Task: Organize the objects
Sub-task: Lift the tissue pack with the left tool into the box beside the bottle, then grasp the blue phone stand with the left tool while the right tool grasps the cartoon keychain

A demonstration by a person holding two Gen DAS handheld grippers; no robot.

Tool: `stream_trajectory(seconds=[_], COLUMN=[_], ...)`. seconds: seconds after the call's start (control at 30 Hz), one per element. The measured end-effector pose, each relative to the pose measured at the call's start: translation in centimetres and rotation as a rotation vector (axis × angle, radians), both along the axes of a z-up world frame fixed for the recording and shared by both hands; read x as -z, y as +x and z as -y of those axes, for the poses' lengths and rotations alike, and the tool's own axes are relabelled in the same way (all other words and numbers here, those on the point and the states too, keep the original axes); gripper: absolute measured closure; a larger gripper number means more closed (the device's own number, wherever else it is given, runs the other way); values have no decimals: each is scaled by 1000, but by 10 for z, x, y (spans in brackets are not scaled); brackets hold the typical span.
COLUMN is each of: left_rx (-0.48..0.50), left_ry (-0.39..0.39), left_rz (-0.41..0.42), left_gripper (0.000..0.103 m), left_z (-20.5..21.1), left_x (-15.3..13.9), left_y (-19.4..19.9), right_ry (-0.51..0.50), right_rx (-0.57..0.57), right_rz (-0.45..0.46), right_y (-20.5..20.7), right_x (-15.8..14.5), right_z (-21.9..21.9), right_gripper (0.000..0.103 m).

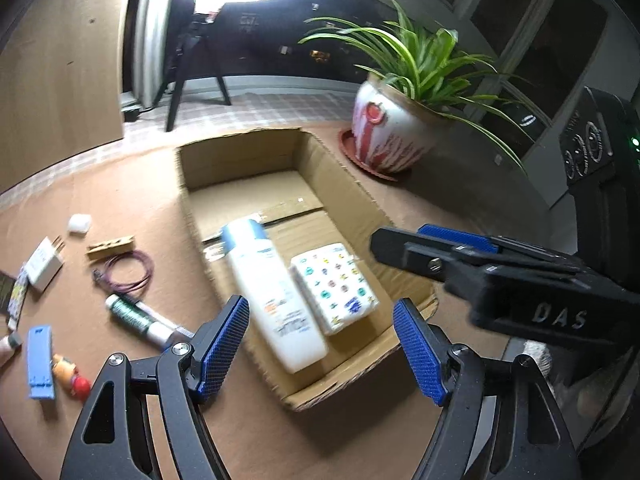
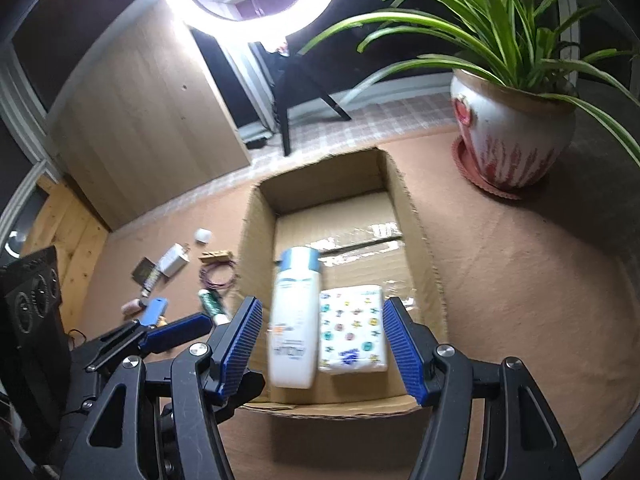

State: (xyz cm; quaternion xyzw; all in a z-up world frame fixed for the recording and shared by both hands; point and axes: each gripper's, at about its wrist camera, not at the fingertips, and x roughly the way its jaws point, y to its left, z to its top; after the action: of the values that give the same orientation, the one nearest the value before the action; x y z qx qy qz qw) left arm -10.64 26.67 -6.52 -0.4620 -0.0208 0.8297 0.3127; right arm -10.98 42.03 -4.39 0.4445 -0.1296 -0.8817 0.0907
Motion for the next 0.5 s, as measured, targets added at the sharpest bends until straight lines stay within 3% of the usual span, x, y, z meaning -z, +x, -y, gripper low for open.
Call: stream_trajectory(seconds=[0.2,0.4,0.5], left_rx=[-73,-186,-257], left_ry=[-11,-65,-128], left_rz=[0,7,18], left_gripper=[25,25,25], left_z=[43,108,144], left_x=[0,9,22], left_y=[3,-3,-11], right_ry=[-5,4,4], right_rx=[-33,-105,-145], right_rz=[-63,-16,19], right_y=[8,4,2], right_x=[-8,-7,-2], right_z=[25,58,77], right_gripper=[44,44,44])
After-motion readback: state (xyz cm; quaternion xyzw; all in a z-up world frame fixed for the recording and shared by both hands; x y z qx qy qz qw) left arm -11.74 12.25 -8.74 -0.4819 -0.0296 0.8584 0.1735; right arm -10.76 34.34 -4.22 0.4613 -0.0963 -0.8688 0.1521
